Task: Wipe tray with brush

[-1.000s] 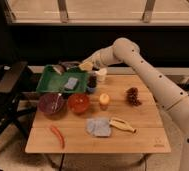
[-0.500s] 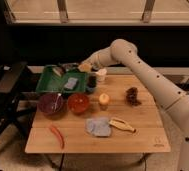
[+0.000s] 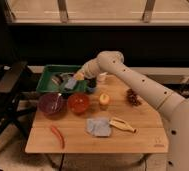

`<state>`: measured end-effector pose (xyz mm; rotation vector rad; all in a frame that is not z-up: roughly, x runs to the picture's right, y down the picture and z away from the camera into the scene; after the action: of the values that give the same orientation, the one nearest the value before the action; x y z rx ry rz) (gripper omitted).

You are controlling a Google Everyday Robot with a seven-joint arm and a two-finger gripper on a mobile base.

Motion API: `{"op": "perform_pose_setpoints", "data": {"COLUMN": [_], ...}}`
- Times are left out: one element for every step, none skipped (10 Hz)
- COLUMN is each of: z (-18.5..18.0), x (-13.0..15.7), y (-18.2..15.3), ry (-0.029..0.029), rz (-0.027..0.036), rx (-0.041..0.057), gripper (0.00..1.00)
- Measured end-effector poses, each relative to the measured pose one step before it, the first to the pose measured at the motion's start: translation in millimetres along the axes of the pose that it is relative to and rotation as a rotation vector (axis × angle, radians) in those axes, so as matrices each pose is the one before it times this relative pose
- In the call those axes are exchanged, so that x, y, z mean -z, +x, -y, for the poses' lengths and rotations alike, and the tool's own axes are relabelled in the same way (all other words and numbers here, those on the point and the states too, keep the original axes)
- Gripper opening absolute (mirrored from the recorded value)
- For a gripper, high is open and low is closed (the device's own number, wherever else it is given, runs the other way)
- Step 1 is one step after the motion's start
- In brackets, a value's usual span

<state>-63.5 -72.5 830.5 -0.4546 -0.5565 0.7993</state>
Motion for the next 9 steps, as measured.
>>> {"op": "perform_pose_setpoints", "data": {"z": [5.57,9.59,13.93,8.47,10.35,3.3,-0.67,-0.24,-1.38], "x": [-4.74,-0.76,5.11,4.58,6.38,2.6,-0.46,-0.08,-1.07], "y": [11.55,13.47,13.52,6.28,5.87,0.54,-0.17,-0.61,-0.92], "ry": [0.00908,0.01493,0.02275,0.01297,0.01755,0.00626,-0.00114,-0.0001,-0.00196], "rz": [-0.01835,-0.01795,-0.01559,-0.0042,0.00566,0.00701,0.00002,0.00071,-0.00021], "rx": [-0.02721,-0.03175,-0.03623,-0.02705,-0.03903,-0.01332,0.00066,0.00055,0.00174], "gripper": [0.0,0.0,0.0,0.0,0.0,0.0,0.0,0.0,0.0]}}
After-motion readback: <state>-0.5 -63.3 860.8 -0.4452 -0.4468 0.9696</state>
